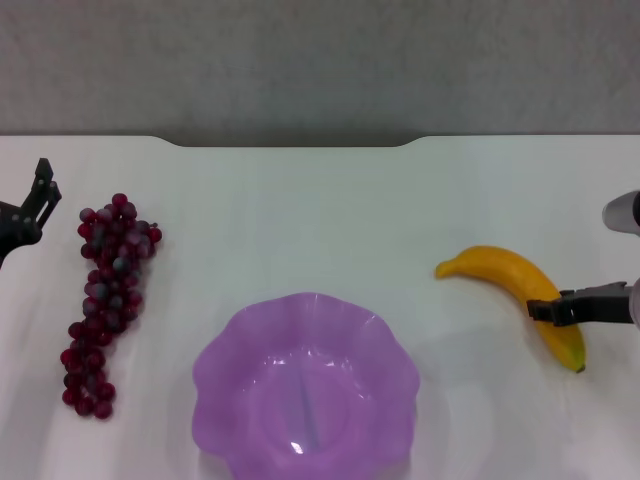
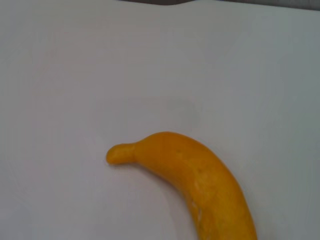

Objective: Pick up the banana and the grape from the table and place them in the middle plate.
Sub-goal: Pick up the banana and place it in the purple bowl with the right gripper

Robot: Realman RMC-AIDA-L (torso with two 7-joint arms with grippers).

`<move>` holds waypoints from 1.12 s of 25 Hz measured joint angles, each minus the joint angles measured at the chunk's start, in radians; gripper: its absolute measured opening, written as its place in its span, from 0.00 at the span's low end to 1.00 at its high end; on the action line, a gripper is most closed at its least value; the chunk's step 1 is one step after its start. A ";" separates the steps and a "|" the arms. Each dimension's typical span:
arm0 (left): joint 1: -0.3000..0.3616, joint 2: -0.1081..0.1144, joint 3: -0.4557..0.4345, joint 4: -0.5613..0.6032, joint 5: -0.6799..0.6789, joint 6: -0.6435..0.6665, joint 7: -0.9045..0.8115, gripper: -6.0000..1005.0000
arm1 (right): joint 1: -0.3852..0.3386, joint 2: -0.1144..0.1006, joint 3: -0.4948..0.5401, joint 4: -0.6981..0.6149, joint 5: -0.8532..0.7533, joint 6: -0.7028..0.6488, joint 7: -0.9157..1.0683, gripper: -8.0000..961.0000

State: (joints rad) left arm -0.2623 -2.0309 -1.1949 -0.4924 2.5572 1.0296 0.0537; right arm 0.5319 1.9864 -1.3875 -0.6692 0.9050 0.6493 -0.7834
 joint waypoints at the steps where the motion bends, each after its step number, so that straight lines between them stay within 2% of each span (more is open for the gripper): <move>1: 0.000 0.000 0.000 0.000 0.000 0.000 0.000 0.88 | 0.001 0.000 0.000 -0.004 0.000 -0.002 0.000 0.52; 6: 0.000 0.000 0.000 0.003 0.000 -0.002 0.000 0.88 | -0.013 0.001 0.024 -0.075 -0.008 -0.011 -0.001 0.52; 11: 0.004 0.000 0.000 0.002 0.000 -0.004 0.000 0.88 | -0.075 0.012 0.074 -0.288 -0.048 0.050 0.012 0.52; 16: 0.005 0.000 0.000 0.001 0.000 -0.005 0.000 0.88 | -0.143 0.020 0.056 -0.504 -0.048 0.144 0.050 0.52; 22: 0.006 0.000 0.000 0.000 0.000 -0.004 0.001 0.88 | -0.156 0.021 -0.073 -0.651 -0.045 0.219 0.094 0.52; 23: 0.004 0.000 0.000 0.000 0.000 -0.004 0.001 0.88 | -0.142 0.020 -0.136 -0.673 -0.048 0.230 0.109 0.52; 25: 0.003 0.000 0.000 0.000 0.000 -0.004 0.001 0.88 | -0.133 0.020 -0.165 -0.677 -0.049 0.234 0.117 0.52; 28: 0.003 0.000 0.000 0.000 0.000 -0.003 0.001 0.88 | -0.093 0.019 -0.283 -0.685 -0.050 0.259 0.151 0.52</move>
State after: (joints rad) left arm -0.2596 -2.0310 -1.1949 -0.4924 2.5572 1.0263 0.0551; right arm 0.4393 2.0058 -1.6709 -1.3543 0.8552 0.9079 -0.6321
